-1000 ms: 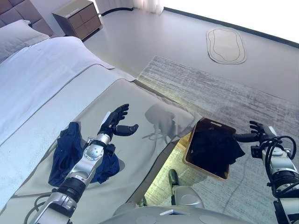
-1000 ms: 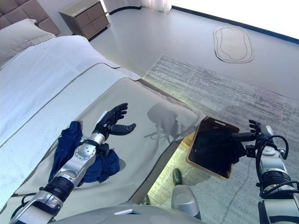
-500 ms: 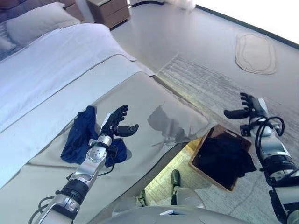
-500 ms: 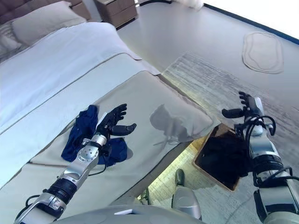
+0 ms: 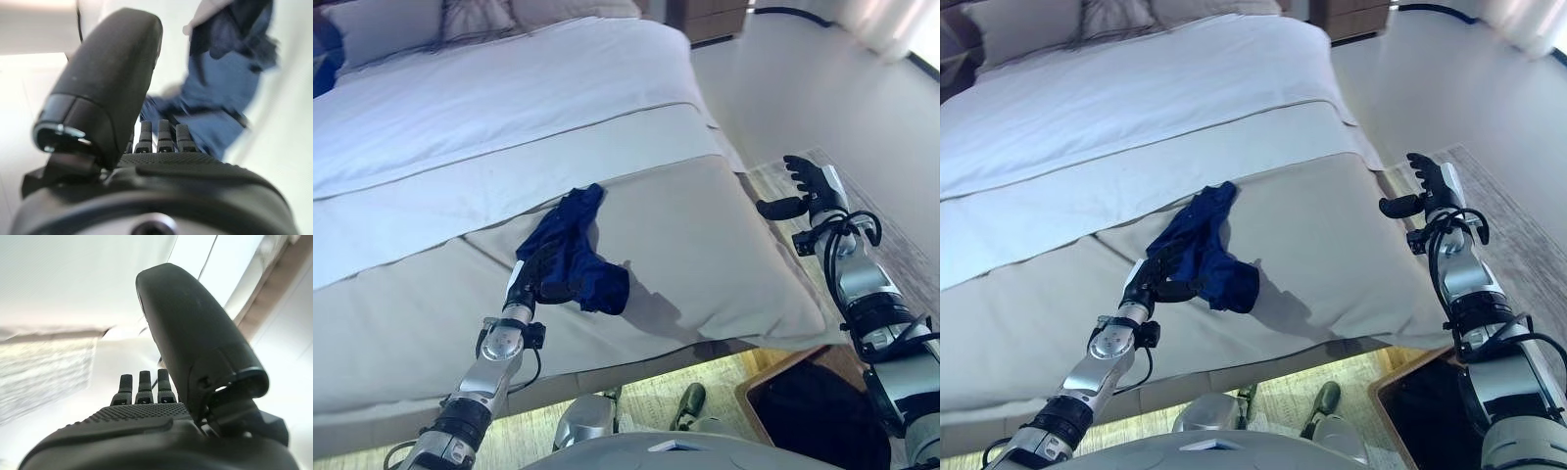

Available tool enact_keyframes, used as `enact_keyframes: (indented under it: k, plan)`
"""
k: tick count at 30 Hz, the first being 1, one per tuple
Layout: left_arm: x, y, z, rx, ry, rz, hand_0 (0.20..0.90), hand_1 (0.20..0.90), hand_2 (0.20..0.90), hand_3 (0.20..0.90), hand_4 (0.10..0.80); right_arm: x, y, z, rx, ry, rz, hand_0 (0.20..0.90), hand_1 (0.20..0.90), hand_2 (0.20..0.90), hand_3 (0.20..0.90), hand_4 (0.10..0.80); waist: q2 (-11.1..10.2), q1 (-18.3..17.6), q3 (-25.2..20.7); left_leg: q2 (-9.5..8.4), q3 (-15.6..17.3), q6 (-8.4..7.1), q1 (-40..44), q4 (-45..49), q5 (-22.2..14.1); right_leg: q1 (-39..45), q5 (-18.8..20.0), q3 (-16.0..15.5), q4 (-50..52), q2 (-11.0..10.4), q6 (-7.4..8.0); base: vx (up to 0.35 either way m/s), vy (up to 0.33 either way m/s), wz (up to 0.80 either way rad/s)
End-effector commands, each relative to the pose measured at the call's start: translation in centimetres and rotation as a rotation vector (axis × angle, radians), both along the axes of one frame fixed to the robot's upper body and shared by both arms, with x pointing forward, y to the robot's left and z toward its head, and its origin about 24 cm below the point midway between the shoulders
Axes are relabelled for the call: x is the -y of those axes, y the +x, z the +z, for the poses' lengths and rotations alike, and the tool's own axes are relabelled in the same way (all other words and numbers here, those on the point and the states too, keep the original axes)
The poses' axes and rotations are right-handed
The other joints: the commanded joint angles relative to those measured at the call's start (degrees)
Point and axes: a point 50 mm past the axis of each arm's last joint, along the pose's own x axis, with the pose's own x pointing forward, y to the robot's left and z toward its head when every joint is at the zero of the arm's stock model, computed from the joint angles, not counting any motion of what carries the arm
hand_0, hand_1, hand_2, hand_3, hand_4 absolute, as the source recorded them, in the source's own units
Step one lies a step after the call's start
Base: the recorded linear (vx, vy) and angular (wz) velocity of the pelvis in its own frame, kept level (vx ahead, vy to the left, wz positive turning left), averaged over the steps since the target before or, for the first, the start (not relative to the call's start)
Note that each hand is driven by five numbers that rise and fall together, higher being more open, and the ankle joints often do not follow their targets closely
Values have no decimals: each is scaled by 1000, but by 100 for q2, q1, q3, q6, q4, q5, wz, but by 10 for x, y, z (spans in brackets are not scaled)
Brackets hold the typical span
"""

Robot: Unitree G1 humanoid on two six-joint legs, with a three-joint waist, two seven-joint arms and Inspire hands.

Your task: Pick up the clothes from the bed and place them into the basket

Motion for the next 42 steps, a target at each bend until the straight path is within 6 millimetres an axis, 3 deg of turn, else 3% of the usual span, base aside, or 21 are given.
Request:
enact_keyframes:
  k: [1,7,9,14,22,28,32,42]
  plan:
    - [-11,21,39,203,42,-16,900,900,900,900,800,-28,29,66,174,-54,119,900,900,900,900,800,-359,104,-144,-153,662,-21,-249,808,-663,204,-941,202,892,-165,-272,93,69,25]
    - [-15,18,49,237,56,-43,900,900,900,900,800,-38,38,77,182,-63,131,900,900,900,900,800,-317,446,3,-242,389,58,-382,1052,-738,122,-1233,-57,1451,-275,-351,79,55,29]
    - [-18,22,60,278,63,-61,900,900,900,900,800,-44,42,89,217,-71,128,900,900,900,900,800,-283,618,257,-257,279,74,-553,1484,-1004,-80,-1542,-105,2085,-461,-367,81,31,28]
    - [-12,29,74,351,50,-89,900,900,900,900,800,-49,49,105,231,-87,115,900,900,900,900,800,-137,835,741,-340,164,123,-981,2148,-1206,-305,-1729,-251,2674,-751,-456,30,75,34]
    - [-2,34,92,448,49,-116,900,900,900,900,800,-70,59,111,225,-80,122,900,900,900,900,800,94,1165,1454,-524,148,325,-1689,2998,-1428,-816,-1945,-458,3763,-1253,-431,22,87,25]
    - [3,30,100,505,9,-121,900,900,900,900,800,-85,63,108,205,-82,161,900,900,900,900,800,215,1245,1733,-795,218,548,-2181,3790,-1796,-1334,-2279,-402,4702,-1527,-499,36,84,16]
    - [10,26,102,554,-16,-117,900,900,900,900,800,-98,65,103,189,-118,183,900,900,900,900,800,285,1298,1733,-870,321,727,-2787,4564,-2128,-2041,-2560,-319,5563,-1705,-571,30,80,26]
    - [18,18,108,601,-54,-87,900,900,900,900,800,-109,69,109,162,-149,221,900,900,900,900,800,503,1325,1733,-969,353,887,-4180,6057,-2612,-3565,-2931,66,6847,-1736,-709,-35,60,4]
